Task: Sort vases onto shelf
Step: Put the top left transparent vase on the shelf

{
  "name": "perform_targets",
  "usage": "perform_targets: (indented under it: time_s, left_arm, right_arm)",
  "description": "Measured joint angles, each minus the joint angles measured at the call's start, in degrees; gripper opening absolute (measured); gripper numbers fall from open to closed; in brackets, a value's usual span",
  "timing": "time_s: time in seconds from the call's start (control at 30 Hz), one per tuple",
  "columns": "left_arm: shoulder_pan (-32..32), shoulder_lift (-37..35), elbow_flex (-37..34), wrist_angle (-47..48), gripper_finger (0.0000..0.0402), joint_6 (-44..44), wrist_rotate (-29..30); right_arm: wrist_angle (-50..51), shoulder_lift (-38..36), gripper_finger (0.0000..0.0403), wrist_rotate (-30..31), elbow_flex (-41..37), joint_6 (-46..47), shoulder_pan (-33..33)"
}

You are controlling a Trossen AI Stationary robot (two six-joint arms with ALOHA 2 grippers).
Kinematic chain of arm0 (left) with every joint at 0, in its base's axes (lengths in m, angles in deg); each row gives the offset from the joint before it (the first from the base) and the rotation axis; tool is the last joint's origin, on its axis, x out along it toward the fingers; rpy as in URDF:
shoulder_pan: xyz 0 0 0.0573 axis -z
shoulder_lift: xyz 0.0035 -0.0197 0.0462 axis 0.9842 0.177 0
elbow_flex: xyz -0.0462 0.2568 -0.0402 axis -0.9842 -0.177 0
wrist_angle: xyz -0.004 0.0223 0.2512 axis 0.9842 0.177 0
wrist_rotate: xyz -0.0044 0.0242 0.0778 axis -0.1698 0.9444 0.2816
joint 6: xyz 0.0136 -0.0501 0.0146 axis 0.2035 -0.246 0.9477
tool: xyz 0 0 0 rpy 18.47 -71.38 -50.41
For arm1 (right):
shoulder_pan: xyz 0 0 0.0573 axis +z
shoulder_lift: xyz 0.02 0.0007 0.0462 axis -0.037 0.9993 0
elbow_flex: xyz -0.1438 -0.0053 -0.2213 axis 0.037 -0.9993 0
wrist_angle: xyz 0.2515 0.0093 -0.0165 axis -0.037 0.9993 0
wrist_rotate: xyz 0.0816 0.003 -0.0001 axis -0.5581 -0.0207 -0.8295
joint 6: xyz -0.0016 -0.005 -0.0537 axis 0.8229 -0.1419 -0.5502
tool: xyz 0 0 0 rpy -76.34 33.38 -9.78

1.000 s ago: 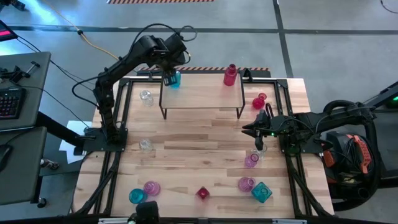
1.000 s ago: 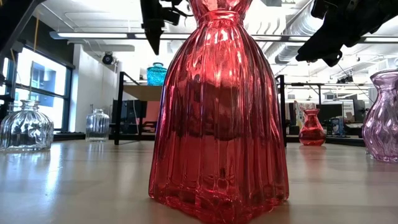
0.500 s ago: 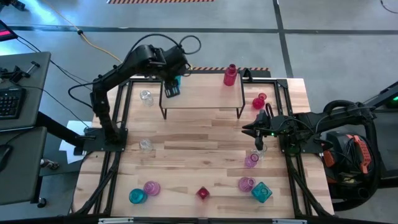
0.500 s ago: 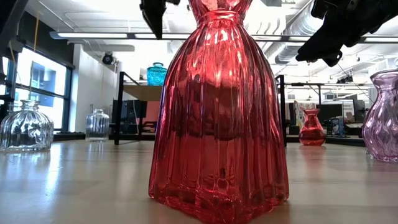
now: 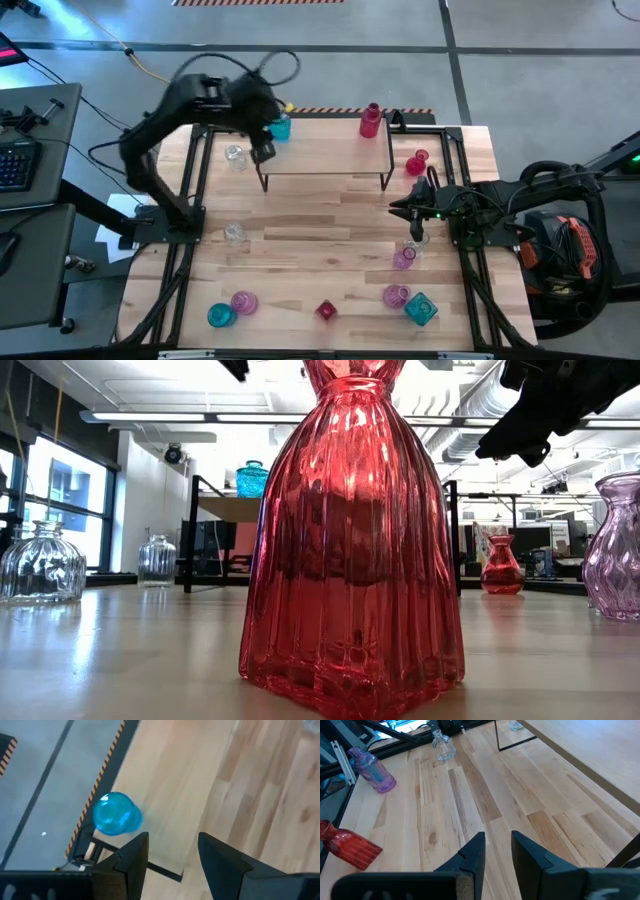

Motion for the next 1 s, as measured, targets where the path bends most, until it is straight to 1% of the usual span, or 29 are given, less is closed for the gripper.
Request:
perform_targets:
  time_s: [0.17,0.23,0.3,0.4,0.53,0.63,0.8,1.0]
  left_arm:
    - [0.13,-5.79,-0.32,-0.14,0.0161,-3.8,0.14]
    - [0.13,-8.73,-2.61,-0.13,0.0161,-5.32,0.54]
    - [0.13,-12.23,-7.13,-0.14,0.0161,-6.87,1.11]
    - [0.13,-17.78,-15.93,0.0,0.0161,-7.46,2.75]
    - [-0.01,-24.41,-27.32,-2.01,0.0161,-11.09,5.16]
    - [-1.63,-28.1,-34.41,-4.1,0.0161,-12.45,4.69]
    - [-5.59,-29.72,-42.38,-6.2,0.0161,-13.87,3.65]
    - [-11.29,-27.46,-48.12,-11.18,0.0161,-13.86,3.59]
  right_arm:
    - [0.0,-0.01,0.0074,0.0,0.0,0.01,0.0]
    - [-0.02,0.0,0.0074,-0.01,0.0,-0.01,0.0]
    - [0.0,0.0,0.0074,0.01,0.01,0.0,0.0]
    - [0.0,0.0,0.0074,0.0,0.0,0.0,0.0]
    - [-0.02,-0.02,0.0074,-0.01,0.02,0.01,0.0]
    - [0.0,-0.02,0.0074,0.0,0.01,0.0,-0.01]
    - [-0.01,0.0,0.0074,0.0,0.0,0.0,0.0]
    - [-0.01,0.0,0.0074,-0.01,0.0,0.0,0.0]
